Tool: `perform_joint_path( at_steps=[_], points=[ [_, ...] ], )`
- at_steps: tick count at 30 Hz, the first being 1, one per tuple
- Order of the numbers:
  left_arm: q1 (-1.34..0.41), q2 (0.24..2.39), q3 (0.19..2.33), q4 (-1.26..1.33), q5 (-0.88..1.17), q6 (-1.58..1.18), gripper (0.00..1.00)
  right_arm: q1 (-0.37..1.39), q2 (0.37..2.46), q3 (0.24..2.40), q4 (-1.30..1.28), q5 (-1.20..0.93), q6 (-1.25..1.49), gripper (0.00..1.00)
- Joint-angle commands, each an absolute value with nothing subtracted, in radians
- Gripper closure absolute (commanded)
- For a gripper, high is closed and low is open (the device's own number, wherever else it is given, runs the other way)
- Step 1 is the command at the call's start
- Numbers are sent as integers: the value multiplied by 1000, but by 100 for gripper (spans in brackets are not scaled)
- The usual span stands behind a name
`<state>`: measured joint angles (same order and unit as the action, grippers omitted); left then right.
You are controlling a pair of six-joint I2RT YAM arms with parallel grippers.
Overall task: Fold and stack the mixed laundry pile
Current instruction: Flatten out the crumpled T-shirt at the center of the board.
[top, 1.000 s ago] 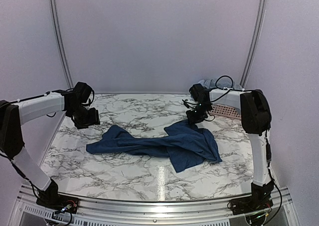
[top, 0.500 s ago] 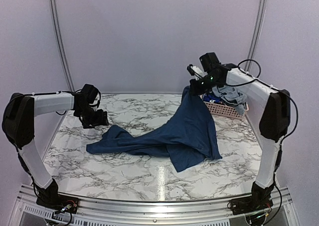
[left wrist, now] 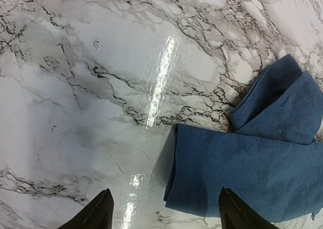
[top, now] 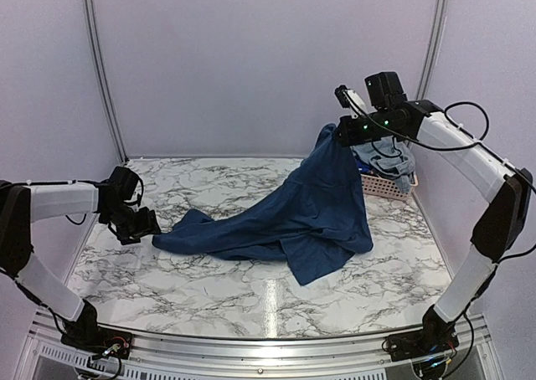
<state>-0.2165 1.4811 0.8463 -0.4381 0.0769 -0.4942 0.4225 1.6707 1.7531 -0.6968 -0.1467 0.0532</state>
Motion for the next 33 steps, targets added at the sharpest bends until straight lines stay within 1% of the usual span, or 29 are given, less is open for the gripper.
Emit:
perform_joint_path(
  at_steps=[1, 6, 9, 13, 14, 16, 18, 20, 23, 24, 31, 33],
  points=[
    [-213, 1538, 851, -323, 114, -554, 29, 422, 1670, 1733, -688, -171, 67, 100],
    [-212, 1648, 894, -272, 134, -569, 40, 421, 1641, 1684, -697, -165, 63, 100],
    [-212, 1705, 917, -267, 137, -549, 41, 421, 1632, 1664, -694, -163, 69, 100],
    [-213, 1756, 924, -270, 138, -522, 50, 420, 1631, 1661, -692, -161, 75, 100],
    [-213, 1761, 918, -270, 141, -515, 54, 420, 1629, 1663, -692, -160, 76, 100],
    [-213, 1757, 906, -270, 157, -509, 67, 418, 1628, 1664, -693, -155, 77, 100],
    [-213, 1733, 890, -275, 188, -503, 77, 414, 1630, 1671, -700, -153, 77, 100],
    [-213, 1690, 874, -309, 169, -507, 77, 410, 1631, 1677, -707, -149, 75, 100],
    [-213, 1633, 848, -346, 123, -513, 63, 406, 1629, 1677, -705, -154, 75, 100],
    [-213, 1624, 840, -352, 116, -517, 62, 405, 1630, 1677, -703, -157, 76, 100],
    [-223, 1656, 833, -360, 94, -511, 62, 402, 1640, 1687, -706, -170, 67, 100],
    [-231, 1663, 845, -358, 100, -505, 64, 401, 1639, 1685, -706, -173, 65, 100]
  ],
)
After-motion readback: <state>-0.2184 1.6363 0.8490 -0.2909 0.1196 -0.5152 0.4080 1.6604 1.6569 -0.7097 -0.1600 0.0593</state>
